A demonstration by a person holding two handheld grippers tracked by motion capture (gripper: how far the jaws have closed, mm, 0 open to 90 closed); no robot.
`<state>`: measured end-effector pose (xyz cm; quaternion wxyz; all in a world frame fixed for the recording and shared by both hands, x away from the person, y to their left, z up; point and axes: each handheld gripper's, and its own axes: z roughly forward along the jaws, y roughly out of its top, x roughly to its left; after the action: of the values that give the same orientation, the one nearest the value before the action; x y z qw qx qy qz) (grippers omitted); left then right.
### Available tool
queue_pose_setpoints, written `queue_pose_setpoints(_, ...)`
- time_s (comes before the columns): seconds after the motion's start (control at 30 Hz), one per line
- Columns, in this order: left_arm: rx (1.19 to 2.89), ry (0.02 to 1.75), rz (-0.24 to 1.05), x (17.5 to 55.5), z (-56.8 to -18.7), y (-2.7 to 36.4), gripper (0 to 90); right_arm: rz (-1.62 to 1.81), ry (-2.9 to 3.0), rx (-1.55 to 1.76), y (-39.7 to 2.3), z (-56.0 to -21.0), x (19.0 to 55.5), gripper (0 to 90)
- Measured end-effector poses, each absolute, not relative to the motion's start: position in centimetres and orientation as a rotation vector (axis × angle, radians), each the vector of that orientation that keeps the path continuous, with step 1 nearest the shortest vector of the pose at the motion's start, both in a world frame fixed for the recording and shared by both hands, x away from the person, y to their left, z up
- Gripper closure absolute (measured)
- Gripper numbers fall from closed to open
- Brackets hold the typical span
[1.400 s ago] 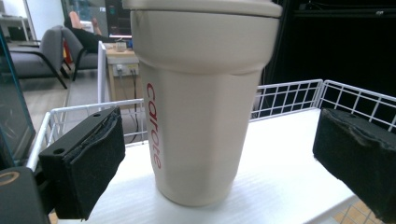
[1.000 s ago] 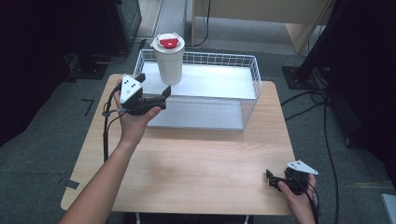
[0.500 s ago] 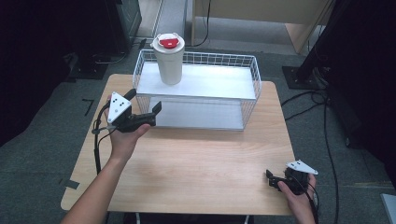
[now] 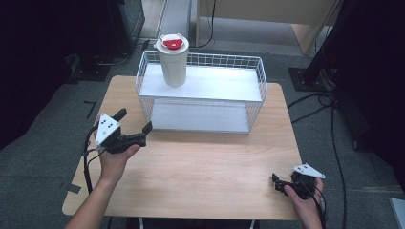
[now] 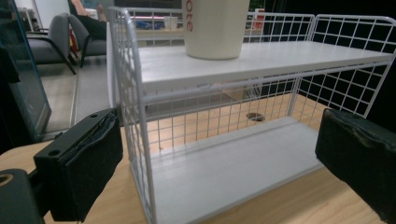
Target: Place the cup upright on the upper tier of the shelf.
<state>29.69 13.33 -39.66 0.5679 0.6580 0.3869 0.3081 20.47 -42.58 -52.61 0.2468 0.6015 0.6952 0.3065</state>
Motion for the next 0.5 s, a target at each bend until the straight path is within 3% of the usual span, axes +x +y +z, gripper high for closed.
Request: queue_pose_setpoints(0.5,1.584,1.002,0.724,26.4,-43.6,17.4,0.6,0.836,1.896,1.640,-42.6,-52.6,20.5,6.3)
